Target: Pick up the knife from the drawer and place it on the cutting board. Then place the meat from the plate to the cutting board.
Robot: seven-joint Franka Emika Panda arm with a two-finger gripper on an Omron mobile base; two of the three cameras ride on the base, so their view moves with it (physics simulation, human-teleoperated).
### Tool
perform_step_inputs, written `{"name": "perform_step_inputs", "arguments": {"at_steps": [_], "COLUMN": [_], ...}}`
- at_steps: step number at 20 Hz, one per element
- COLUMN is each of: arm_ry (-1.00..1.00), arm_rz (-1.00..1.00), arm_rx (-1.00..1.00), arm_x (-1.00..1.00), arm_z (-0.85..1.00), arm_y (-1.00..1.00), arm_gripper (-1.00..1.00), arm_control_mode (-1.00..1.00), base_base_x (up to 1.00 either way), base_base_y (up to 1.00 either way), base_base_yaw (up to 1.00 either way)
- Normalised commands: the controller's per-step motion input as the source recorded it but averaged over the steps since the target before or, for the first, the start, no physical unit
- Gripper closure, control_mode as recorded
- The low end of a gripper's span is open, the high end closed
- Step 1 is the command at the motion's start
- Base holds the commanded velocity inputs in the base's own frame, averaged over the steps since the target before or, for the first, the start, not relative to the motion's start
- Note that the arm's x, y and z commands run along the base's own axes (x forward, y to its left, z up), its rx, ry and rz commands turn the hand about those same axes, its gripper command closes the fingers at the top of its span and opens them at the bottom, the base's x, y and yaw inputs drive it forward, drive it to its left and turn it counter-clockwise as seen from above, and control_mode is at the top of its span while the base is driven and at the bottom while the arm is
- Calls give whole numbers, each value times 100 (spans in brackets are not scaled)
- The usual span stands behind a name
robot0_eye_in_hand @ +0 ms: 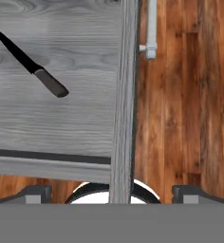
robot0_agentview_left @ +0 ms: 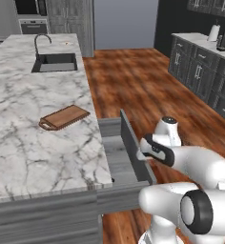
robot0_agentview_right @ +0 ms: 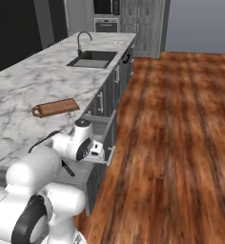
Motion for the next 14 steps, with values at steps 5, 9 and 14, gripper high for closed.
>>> {"name": "perform_step_inputs", "arguments": {"at_steps": [5, 9, 14], "arm_ry": [0, 0, 0], "arm_rz": [0, 0, 0], "arm_rx": [0, 0, 0], "arm_x": [34, 32, 19], "arm_z": [-33, -38, -40], "arm_y": [-5, -4, -2], "arm_gripper": [-100, -100, -100], "arm_control_mode": [-100, -100, -100], "base_base_x": [0, 0, 0], "base_base_y": [0, 0, 0], "base_base_yaw": [0, 0, 0]}}
